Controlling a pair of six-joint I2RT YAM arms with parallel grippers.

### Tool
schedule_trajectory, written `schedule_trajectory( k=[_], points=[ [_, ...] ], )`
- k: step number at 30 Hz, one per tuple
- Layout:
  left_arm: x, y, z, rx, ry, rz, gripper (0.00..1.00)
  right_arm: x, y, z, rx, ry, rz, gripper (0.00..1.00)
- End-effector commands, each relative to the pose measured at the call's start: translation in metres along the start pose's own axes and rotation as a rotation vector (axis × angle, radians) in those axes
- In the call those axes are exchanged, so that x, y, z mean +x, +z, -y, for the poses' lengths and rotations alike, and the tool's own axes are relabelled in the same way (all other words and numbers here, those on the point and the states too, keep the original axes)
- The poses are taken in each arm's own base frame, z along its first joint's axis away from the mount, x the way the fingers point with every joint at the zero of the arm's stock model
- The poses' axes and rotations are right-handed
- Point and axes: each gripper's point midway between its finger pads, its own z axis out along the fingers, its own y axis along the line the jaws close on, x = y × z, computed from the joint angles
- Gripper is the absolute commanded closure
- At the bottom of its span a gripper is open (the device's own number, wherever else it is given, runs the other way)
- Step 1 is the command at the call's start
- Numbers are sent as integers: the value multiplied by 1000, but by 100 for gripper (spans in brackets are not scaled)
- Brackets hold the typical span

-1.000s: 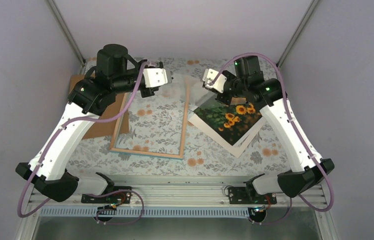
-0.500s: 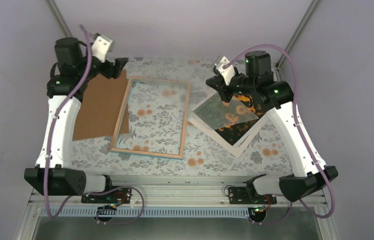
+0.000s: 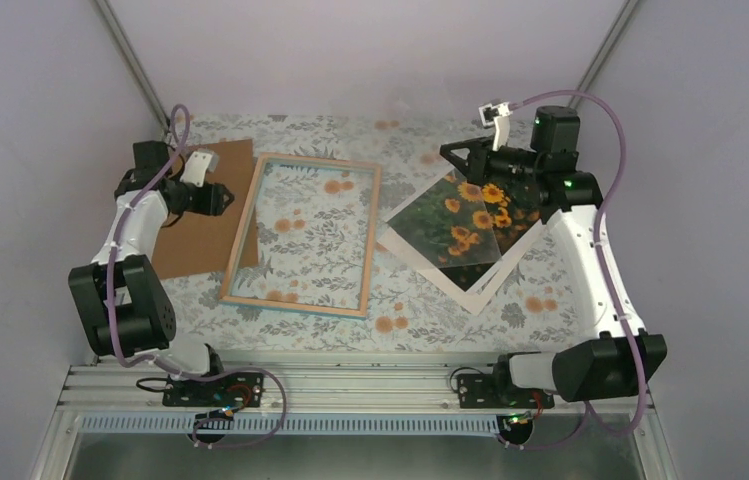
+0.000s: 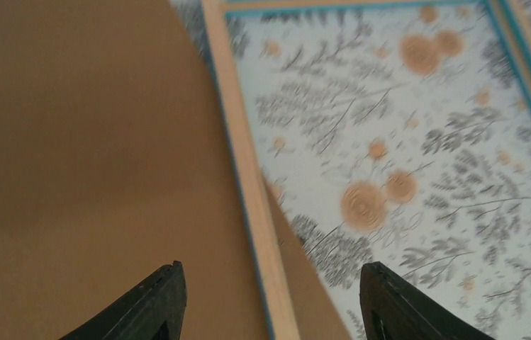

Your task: Put the photo into the frame

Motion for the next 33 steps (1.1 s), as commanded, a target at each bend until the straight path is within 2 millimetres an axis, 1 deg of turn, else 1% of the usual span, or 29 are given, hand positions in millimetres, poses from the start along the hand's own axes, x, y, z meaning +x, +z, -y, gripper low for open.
schedule_trajectory(
  k=[1, 5, 6, 9, 10, 11, 13, 15, 17, 21, 24, 27, 33],
  points=[
    [42, 14, -22, -66, -62, -89, 38, -20, -5, -17, -178, 141, 80, 97],
    [81, 32, -30, -88, -160, -166, 41, -20, -7, -10, -218, 248, 114, 97],
    [91, 37, -30, -86, -189, -187, 43, -18, -7, -8, -229, 285, 118, 97],
    [119, 52, -27, -73, -278, -246, 44, -9, -5, 3, -256, 401, 125, 97],
    [126, 57, -27, -67, -293, -258, 47, -6, -3, 6, -259, 428, 129, 97],
    [129, 61, -26, -52, -311, -276, 48, -4, -3, 9, -260, 444, 134, 97],
    [131, 67, -23, -19, -347, -279, 48, 1, -1, 16, -251, 478, 139, 97],
    [129, 72, -12, 45, -377, -260, 49, 5, 0, 23, -244, 520, 148, 97],
    [129, 76, 0, 104, -407, -247, 51, 11, 0, 33, -233, 561, 160, 97],
    [128, 82, 29, 259, -488, -197, 51, 25, 1, 48, -219, 640, 182, 97],
    [125, 87, 51, 331, -488, -200, 51, 38, 5, 58, -204, 699, 179, 97],
    [116, 87, 74, 387, -470, -188, 51, 47, 7, 64, -196, 741, 190, 97],
    [108, 89, 118, 494, -471, -189, 51, 57, 11, 74, -181, 795, 197, 96]
  ],
)
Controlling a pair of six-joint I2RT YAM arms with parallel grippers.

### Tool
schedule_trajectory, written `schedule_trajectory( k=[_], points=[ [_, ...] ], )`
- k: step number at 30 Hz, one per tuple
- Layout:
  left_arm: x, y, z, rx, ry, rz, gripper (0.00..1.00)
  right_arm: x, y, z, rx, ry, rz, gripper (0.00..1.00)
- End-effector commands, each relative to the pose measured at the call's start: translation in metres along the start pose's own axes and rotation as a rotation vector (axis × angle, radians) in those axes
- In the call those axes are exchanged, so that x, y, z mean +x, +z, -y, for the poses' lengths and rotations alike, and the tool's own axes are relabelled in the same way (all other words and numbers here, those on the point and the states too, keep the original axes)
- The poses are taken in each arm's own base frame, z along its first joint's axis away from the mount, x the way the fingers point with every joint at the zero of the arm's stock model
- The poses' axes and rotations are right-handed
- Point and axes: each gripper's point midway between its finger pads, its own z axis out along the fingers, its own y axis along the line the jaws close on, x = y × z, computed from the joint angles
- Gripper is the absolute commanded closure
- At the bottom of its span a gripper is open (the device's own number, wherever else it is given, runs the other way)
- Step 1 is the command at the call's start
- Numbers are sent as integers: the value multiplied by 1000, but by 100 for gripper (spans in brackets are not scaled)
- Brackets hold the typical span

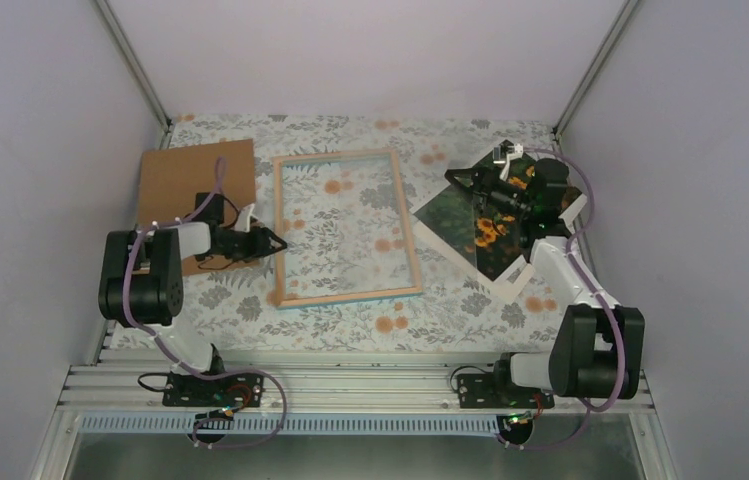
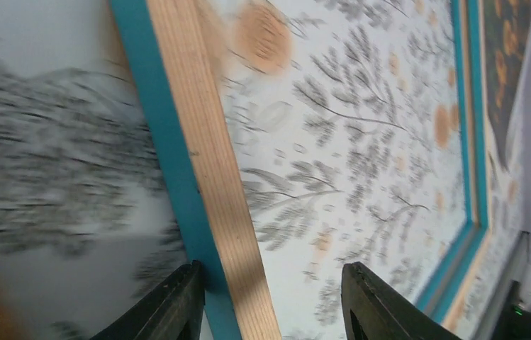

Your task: Put the photo into the frame

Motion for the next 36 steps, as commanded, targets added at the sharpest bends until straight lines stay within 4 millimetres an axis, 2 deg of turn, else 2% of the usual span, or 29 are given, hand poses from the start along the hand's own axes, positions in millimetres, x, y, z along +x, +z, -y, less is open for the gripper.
schedule_trajectory(
  k=[1, 5, 11, 15, 19, 24, 28, 29, 31, 33, 36],
  points=[
    [2, 7, 34, 120, -7, -6, 51, -10, -2, -3, -26, -5, 45, 97],
    [-9, 1, 29, 105, 3, 16, 50, -8, 1, 6, -29, 27, 49, 97],
    [-55, -37, 11, 60, 14, 185, 42, -3, 22, 14, -43, 48, -3, 97],
    [-77, -68, 4, 1, 37, 307, 35, -4, 46, 15, -67, 57, -53, 97],
    [-95, -92, 6, -54, 74, 387, 30, 2, 74, 11, -111, 79, -109, 97],
    [-111, -111, 15, -87, 121, 448, 17, 15, 110, 22, -144, 161, -157, 96],
    [-114, -114, 14, -109, 130, 460, 5, 22, 133, 25, -188, 194, -183, 97],
    [-114, -115, 14, -115, 134, 460, 1, 24, 136, 29, -188, 196, -187, 97],
    [-115, -115, 13, -118, 135, 458, 0, 26, 142, 43, -173, 181, -184, 97],
    [-115, -113, 12, -113, 130, 454, 0, 29, 147, 66, -135, 199, -178, 96],
    [-115, -111, 10, -111, 126, 449, 0, 31, 150, 90, -94, 207, -149, 97]
  ],
)
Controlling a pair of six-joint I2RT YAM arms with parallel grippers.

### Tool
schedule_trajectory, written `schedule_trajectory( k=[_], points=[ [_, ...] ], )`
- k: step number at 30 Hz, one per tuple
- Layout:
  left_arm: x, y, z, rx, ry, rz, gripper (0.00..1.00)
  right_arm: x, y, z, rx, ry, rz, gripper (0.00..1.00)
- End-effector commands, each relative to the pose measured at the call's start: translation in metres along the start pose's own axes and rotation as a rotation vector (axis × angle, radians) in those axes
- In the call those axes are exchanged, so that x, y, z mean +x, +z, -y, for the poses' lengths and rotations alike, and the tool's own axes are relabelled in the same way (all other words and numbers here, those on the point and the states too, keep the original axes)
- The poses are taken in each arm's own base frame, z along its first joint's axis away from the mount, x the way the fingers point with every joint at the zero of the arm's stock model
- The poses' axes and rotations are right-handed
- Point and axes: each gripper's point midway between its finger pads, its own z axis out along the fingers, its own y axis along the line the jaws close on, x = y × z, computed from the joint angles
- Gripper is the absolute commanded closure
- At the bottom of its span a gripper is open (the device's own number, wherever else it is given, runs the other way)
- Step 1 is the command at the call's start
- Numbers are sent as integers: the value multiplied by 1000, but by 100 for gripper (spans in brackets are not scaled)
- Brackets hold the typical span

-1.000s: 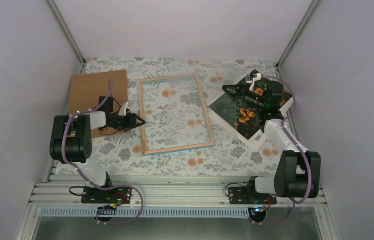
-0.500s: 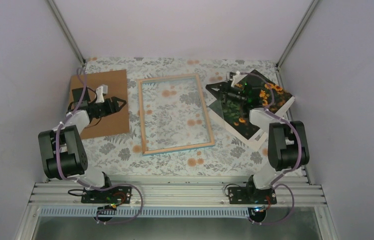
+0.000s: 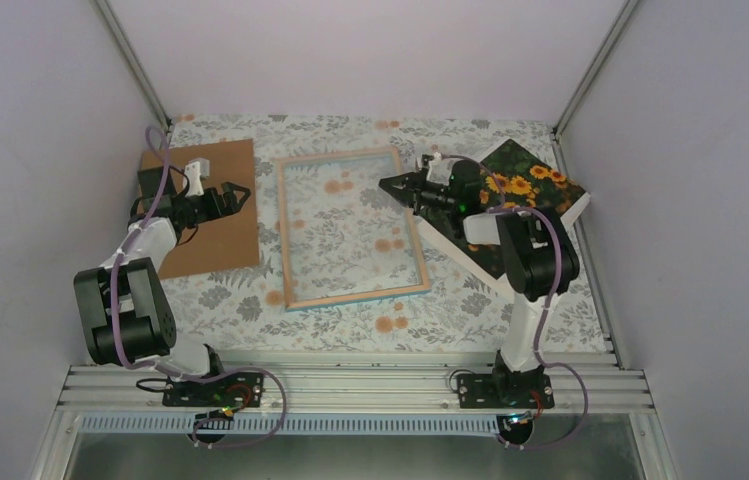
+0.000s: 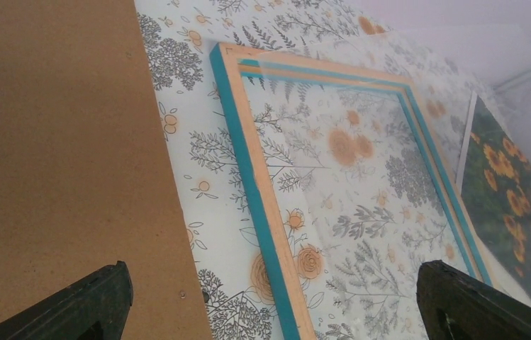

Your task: Put the photo into the frame

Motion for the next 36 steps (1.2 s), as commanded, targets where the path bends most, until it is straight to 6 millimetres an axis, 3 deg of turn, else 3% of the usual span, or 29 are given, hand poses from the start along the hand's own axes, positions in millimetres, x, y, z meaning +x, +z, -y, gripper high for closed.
schedule_trajectory(
  k=[1, 7, 15, 26, 36],
  points=[
    [-10, -1, 0, -3, 21, 19, 0, -14, 1, 15, 4, -54, 73, 96],
    [-9, 4, -5, -3, 6, 6, 0, -11, 1, 44, 55, -57, 74, 97],
    [-4, 8, -6, 10, -7, -10, 0, -6, 3, 67, 81, -99, 24, 96],
    [3, 13, -8, 31, -27, -26, 0, 3, 1, 17, -72, -214, -17, 96],
    [6, 17, -11, 34, -37, -36, 0, -3, 3, 29, -90, -181, -9, 96]
  ],
)
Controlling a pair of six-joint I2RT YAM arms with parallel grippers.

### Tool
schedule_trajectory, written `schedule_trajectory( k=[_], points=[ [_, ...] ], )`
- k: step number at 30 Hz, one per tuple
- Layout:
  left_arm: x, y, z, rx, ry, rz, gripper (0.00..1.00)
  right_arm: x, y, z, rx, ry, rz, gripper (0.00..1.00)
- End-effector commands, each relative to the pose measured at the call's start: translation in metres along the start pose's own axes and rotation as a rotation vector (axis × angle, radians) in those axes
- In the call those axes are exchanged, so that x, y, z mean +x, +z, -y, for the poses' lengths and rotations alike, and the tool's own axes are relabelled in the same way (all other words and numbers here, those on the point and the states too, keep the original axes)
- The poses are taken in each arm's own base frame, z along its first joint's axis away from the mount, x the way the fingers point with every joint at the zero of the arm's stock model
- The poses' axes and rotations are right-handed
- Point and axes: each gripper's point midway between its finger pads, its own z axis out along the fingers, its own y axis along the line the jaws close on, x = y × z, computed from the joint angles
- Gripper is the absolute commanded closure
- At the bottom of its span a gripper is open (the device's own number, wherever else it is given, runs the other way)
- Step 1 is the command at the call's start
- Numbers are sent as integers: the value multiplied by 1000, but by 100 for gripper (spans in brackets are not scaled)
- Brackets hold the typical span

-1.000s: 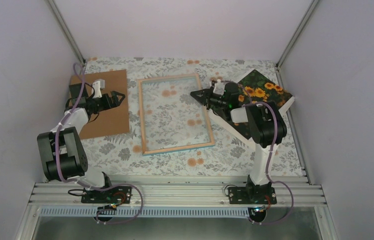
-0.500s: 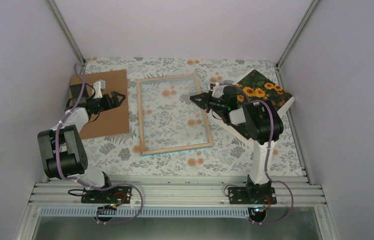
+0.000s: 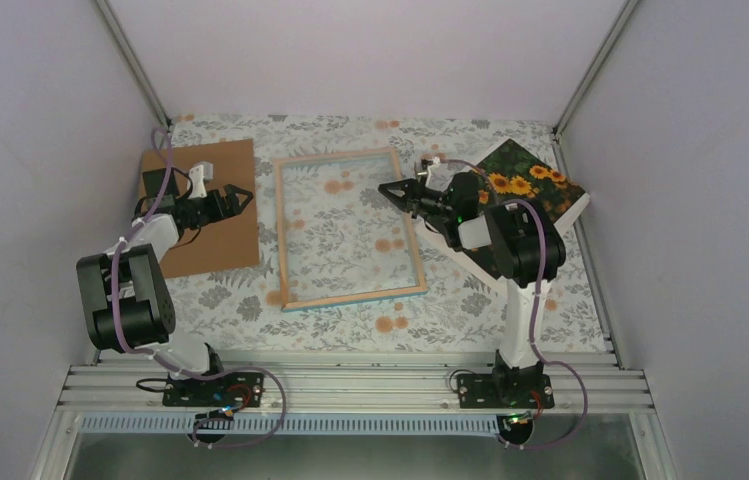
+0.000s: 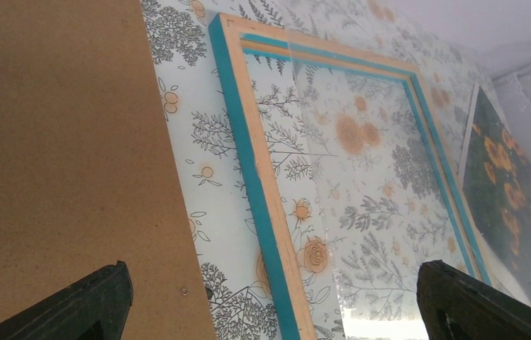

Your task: Put the photo into the frame

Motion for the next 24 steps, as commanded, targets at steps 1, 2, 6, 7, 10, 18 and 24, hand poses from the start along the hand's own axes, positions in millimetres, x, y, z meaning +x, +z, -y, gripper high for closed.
schedule_trajectory(
  k=[1, 2, 6, 7, 10, 18, 24],
  points=[
    [-4, 3, -1, 18, 0, 8, 0, -4, 0, 5, -25, -17, 6, 96],
    [-4, 3, -1, 18, -1, 6, 0, -4, 0, 10, -17, -5, 10, 96],
    [-3, 6, -3, 21, -11, -3, 0, -3, -1, 29, 16, 37, 23, 96],
    [-3, 7, -4, 21, -14, -5, 0, -2, -1, 33, 22, 43, 24, 96],
    [-2, 7, -5, 22, -17, -8, 0, -1, -1, 40, 39, 52, 27, 96],
    [-1, 8, -5, 19, -19, -8, 0, 0, -4, 51, 78, 48, 33, 96],
    [0, 8, -7, 15, -21, -10, 0, -8, -5, 53, 84, 48, 52, 96]
  ],
)
